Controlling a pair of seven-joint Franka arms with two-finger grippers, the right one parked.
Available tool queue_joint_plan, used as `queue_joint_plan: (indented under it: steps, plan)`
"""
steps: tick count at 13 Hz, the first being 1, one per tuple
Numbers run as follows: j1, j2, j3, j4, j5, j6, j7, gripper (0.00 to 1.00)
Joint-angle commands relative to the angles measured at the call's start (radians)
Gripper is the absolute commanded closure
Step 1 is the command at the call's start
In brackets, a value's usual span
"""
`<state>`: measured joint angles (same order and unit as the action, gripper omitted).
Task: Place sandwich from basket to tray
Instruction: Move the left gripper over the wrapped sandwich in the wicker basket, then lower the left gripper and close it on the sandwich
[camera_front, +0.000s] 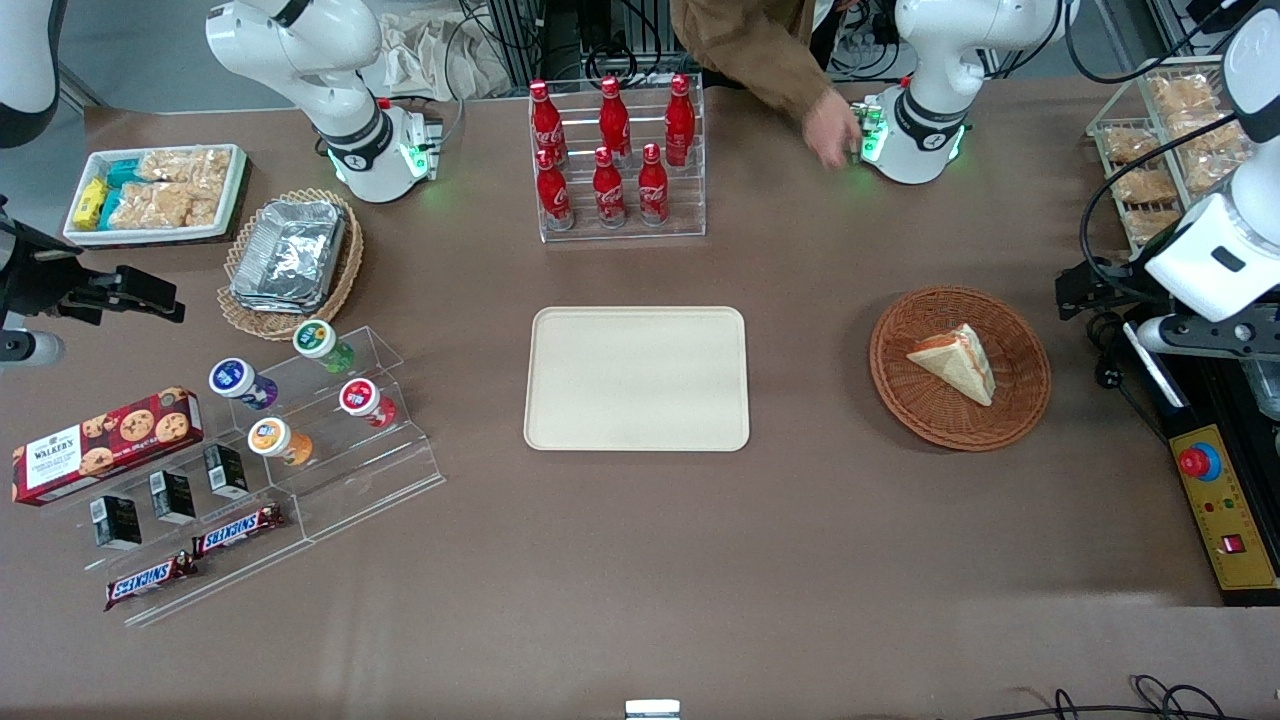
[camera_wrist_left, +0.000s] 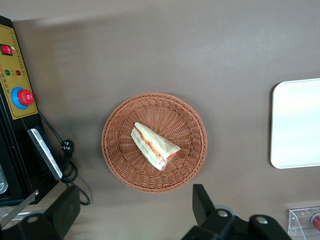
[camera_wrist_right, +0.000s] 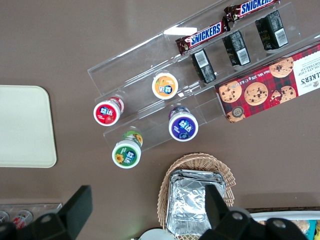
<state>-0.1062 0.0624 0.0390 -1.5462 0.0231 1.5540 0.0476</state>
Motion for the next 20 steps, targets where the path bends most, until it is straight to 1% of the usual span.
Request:
queue_joint_plan:
  steps: [1, 3, 4, 5, 6, 7, 9, 12, 13, 17, 20]
  plan:
    - [0.000, 0.013, 0.010, 0.026, -0.015, -0.015, -0.011, 0.00]
    - [-0.001, 0.013, 0.012, 0.028, -0.011, -0.018, -0.049, 0.00]
    - [-0.001, 0.011, 0.012, 0.023, -0.011, -0.022, -0.152, 0.00]
    - [0.000, 0.007, 0.012, 0.009, -0.026, -0.023, -0.313, 0.00]
    - [0.000, 0.002, 0.013, -0.029, -0.052, -0.005, -0.430, 0.00]
    - [0.000, -0.015, 0.015, -0.079, -0.054, 0.026, -0.477, 0.00]
    - [0.002, -0.088, 0.015, -0.240, -0.048, 0.146, -0.608, 0.00]
    - [0.025, -0.212, 0.015, -0.568, -0.042, 0.407, -0.854, 0.00]
    - [0.036, -0.229, 0.013, -0.656, -0.040, 0.481, -0.899, 0.00]
    - [0.036, -0.196, 0.012, -0.787, -0.040, 0.631, -1.054, 0.00]
    - [0.036, -0.181, 0.010, -0.891, -0.041, 0.786, -1.083, 0.00]
